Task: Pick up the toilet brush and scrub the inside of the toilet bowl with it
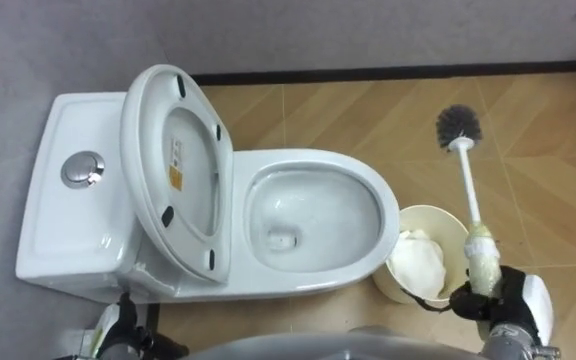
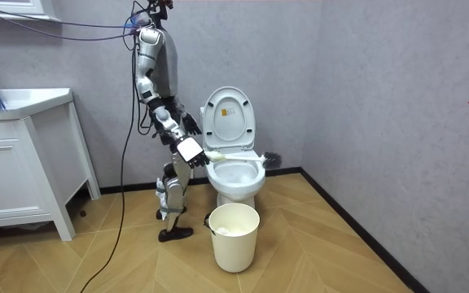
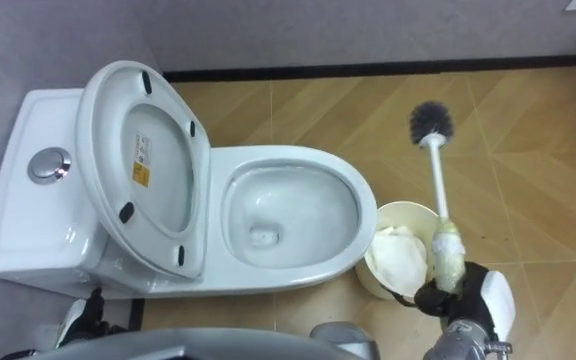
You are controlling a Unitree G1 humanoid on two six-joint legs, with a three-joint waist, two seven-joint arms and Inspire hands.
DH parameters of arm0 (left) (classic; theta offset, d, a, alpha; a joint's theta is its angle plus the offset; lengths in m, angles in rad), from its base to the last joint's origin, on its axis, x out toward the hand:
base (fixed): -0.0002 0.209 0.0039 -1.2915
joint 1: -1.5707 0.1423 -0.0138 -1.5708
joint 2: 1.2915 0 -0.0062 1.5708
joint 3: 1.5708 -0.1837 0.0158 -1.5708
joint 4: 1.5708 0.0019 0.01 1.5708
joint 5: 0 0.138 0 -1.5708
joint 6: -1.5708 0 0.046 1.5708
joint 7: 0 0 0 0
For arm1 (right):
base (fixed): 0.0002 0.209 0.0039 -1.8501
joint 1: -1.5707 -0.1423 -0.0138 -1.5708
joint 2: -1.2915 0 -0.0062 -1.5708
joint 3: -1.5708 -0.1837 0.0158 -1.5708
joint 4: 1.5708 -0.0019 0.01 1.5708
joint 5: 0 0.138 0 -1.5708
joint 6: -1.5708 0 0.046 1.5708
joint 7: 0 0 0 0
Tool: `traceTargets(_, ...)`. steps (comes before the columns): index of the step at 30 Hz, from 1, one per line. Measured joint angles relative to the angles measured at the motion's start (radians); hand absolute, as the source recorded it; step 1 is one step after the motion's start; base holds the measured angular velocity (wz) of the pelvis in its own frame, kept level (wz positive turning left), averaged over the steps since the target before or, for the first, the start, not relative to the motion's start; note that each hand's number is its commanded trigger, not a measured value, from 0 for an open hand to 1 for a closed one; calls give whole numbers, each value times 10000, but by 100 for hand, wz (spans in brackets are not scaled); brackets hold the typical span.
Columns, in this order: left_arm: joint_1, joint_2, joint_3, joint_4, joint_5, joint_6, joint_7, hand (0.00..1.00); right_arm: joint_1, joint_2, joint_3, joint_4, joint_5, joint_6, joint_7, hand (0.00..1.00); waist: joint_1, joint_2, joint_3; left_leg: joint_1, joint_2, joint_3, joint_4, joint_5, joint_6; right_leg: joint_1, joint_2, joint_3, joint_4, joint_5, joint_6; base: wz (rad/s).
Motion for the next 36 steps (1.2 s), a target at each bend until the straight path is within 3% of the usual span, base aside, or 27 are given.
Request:
traceTargets(6,46,0,1,-1,-20,-58,0,0,47,1,1,294,103,-100,-265,100,3,-3,-1,-50,-7,-10,0,1,0,-6,-7,8,-73,16,0,0)
traceTargets(7,48,0,1,0,-19,-58,-1,0,50,2,1,403,122,-104,-282,94,3,-4,-1,-54,-7,-31,0,1,0,-5,-7,4,-88,16,0,0)
traceTargets(8,54,0,2,0,-20,-60,-8,0,81,3,1,463,230,-104,-282,56,-17,-4,-1,-54,-10,-72,0,1,0,34,-13,-13,-147,17,-2,9)
traceTargets(9,76,2,2,0,-20,-64,-31,0,132,4,1,539,320,-117,-283,25,-73,-9,0,-32,-10,-93,1,1,0,138,-20,-90,-247,32,-5,12)
traceTargets(10,90,2,5,0,-20,-77,-38,0,162,3,3,578,351,-120,-285,0,-74,-15,-5,-19,-11,-94,0,1,0,149,-22,-99,-243,32,-5,8)
traceTargets(22,192,13,5,50,-28,-184,-48,0,29,4,10,1951,1135,-131,-304,0,-44,-30,-7,140,-8,-71,-35,1,0,316,-9,-67,-370,67,-6,0)
traceTargets(36,194,15,93,95,-211,-264,-58,0,57,3,2,2360,1778,-21,-297,0,-63,-72,0,125,-1,-67,-38,1,0,307,-5,-85,-391,102,-1,0)
